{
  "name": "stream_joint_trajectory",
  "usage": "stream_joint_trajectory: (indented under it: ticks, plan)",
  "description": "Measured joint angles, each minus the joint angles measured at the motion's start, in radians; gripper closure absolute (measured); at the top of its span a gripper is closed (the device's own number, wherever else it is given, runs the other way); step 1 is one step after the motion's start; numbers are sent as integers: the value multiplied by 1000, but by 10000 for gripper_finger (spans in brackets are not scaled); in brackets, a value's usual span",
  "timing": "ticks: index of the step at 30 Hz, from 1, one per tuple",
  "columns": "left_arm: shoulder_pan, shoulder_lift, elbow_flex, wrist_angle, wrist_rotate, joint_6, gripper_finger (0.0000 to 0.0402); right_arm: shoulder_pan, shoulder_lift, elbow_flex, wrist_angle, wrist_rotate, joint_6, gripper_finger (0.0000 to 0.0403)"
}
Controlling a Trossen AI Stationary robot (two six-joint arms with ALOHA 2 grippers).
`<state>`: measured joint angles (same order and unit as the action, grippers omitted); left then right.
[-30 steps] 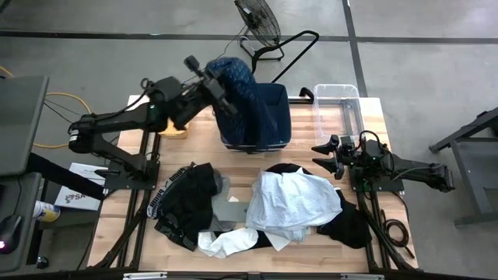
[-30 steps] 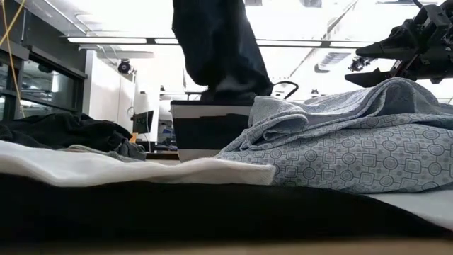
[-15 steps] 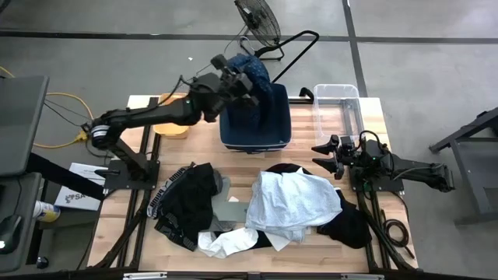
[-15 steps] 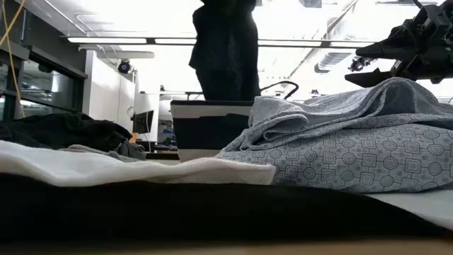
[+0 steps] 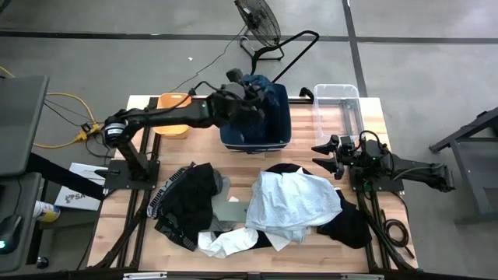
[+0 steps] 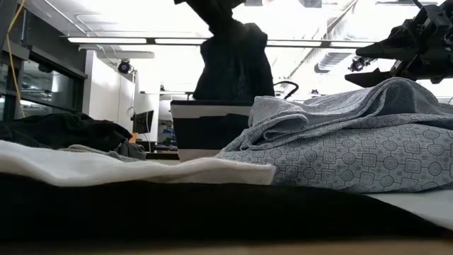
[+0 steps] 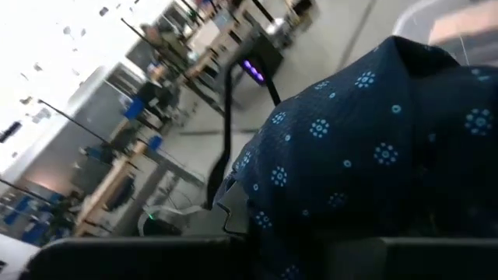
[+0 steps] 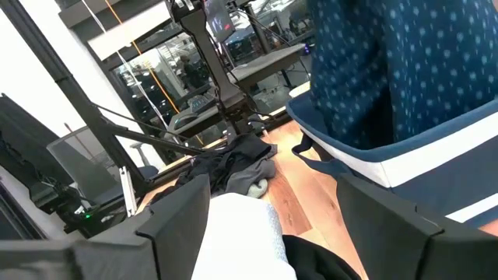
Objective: Pick & Place Cloths
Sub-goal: Put the blue t-shirt into the blue bin
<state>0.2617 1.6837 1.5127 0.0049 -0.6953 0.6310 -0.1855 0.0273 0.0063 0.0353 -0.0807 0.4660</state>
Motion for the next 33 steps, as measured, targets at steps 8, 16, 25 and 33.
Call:
stream_joint_trajectory:
  ticks: [8, 16, 25, 33]
  plan:
    - [22, 55, 0, -151, 40, -99, 366, 0, 0, 0, 0, 0, 0, 130]
    - [47, 84, -1, -279, 201, -163, 366, 0, 0, 0, -1, 1, 0, 130]
    - [114, 121, 5, -421, 340, -324, 366, 0, 0, 0, -1, 2, 0, 130]
    - [160, 226, 165, -658, 475, -629, 366, 0, 0, 0, 0, 2, 0, 130]
